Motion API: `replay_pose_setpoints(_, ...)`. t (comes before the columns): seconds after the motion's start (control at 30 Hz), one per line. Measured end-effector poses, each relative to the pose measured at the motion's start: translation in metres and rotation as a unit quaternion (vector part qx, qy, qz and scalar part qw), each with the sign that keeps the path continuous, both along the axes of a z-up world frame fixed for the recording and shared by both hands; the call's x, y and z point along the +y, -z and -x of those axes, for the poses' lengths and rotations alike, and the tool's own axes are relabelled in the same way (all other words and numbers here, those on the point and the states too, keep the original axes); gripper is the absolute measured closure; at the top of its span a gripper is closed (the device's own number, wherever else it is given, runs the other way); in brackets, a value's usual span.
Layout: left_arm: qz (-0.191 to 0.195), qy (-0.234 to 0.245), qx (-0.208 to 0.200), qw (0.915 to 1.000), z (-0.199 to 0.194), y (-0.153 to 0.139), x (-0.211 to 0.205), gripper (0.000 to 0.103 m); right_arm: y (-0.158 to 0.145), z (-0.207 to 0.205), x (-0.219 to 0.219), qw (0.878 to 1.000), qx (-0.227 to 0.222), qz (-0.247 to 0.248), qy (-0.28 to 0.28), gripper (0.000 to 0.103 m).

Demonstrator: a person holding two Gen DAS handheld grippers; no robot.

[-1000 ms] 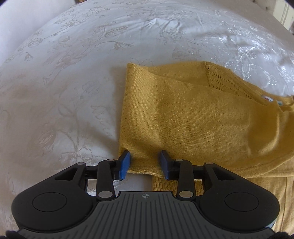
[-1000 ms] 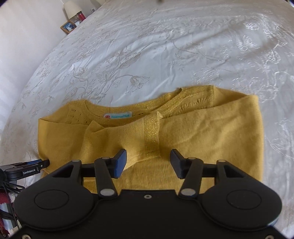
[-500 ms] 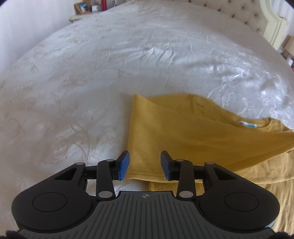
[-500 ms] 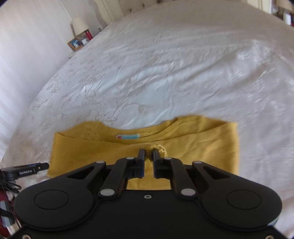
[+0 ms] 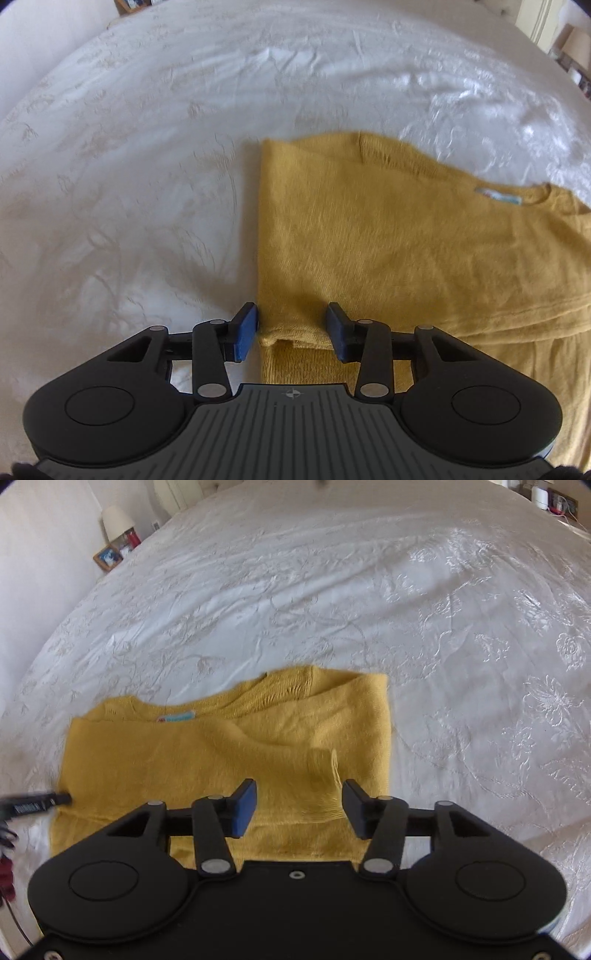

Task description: Fold small clothes

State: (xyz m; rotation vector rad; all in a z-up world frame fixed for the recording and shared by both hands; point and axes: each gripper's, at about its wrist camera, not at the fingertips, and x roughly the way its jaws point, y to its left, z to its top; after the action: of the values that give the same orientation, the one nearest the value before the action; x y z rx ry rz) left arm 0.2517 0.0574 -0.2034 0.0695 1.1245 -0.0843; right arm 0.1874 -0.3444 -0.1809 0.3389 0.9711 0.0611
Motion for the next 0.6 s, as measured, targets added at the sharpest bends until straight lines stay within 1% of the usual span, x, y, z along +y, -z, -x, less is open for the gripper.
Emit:
replay_pose_setpoints(0.07,0.01,-0.009,0.003,0.9999,-0.001,0.009,0.005,0.057,0.003,-0.005,-0.006,1.0,0.005,-0.023,0.011,0.044)
replay_pose_setpoints(0.17,0.026,-0.025,0.009,0.9993,-0.004,0.013,0.01,0.052,0.011,-0.012,-0.013,0.999,0.013,-0.041,0.025,0.044)
replay_pose_setpoints(0.33,0.0,-0.012,0.002,0.9999,-0.002,0.014,0.004,0.043,0.03,-0.023,-0.021,0.997,0.033,-0.054,0.039,0.044)
replay_pose_setpoints(0.47,0.007,-0.019,-0.003,0.9998,-0.001,0.015,0.007,0.041,0.038,-0.025,-0.023,0.994,0.036,-0.09,0.043,0.043)
replay_pose_setpoints(0.5,0.007,-0.019,-0.004,0.9998,-0.001,0.015,0.007,0.04,0.038,-0.025,-0.022,0.994,0.036,-0.092,0.043,0.046)
replay_pose_setpoints(0.57,0.006,-0.017,-0.004,0.9998,-0.001,0.013,0.007,0.041,0.036,-0.025,-0.018,0.994,0.035,-0.093,0.04,0.073)
replay_pose_setpoints(0.6,0.006,-0.016,-0.004,0.9999,-0.002,0.012,0.006,0.041,0.032,-0.025,-0.015,0.995,0.035,-0.086,0.035,0.087)
